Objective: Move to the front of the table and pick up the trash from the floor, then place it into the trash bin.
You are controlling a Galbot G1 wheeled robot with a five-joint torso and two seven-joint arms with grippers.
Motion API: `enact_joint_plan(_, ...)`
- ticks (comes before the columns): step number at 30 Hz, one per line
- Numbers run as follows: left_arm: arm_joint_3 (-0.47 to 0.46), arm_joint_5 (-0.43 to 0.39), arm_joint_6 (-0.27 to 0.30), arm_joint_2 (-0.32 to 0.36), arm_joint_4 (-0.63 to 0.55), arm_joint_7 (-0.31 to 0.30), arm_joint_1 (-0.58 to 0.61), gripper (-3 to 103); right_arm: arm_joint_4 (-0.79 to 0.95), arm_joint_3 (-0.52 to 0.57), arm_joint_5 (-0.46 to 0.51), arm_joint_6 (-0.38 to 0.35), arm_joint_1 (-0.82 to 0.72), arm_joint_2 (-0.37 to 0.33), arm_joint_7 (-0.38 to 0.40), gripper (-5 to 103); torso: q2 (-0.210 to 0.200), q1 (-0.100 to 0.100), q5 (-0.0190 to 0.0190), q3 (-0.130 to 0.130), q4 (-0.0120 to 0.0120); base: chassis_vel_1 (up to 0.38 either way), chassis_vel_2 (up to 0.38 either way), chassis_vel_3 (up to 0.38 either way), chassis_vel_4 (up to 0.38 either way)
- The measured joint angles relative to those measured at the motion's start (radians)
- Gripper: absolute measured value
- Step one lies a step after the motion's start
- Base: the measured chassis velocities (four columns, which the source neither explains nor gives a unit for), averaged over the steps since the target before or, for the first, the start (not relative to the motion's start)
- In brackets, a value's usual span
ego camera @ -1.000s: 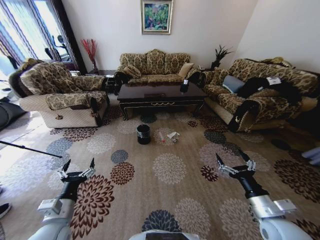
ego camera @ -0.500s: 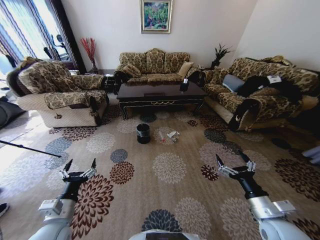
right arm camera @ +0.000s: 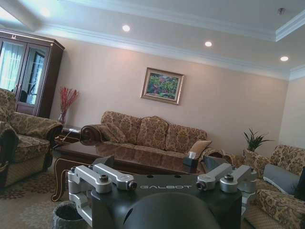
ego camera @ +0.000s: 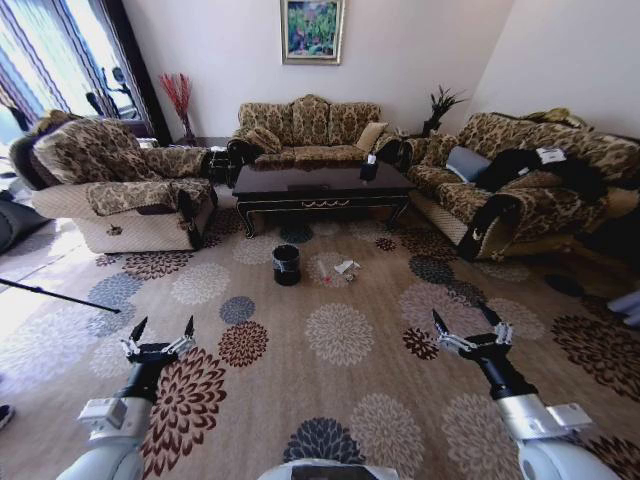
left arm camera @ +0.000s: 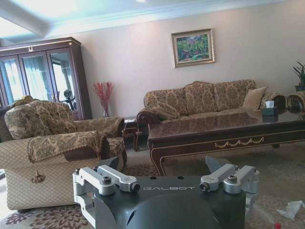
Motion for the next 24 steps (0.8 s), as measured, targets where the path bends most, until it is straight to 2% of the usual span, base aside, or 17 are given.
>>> enact_joint_plan(24, 0.004, -0.002, -0.012, -0.003, 0.01, 0.007, 0.009, 100, -0.008, -0.004, -0.015, 0.022, -0.006, 0.007, -0.002, 100, -0.113, -0.049, 0.0, -0.064, 0.0001, 0.0, 0.0, 0.0, 0.0)
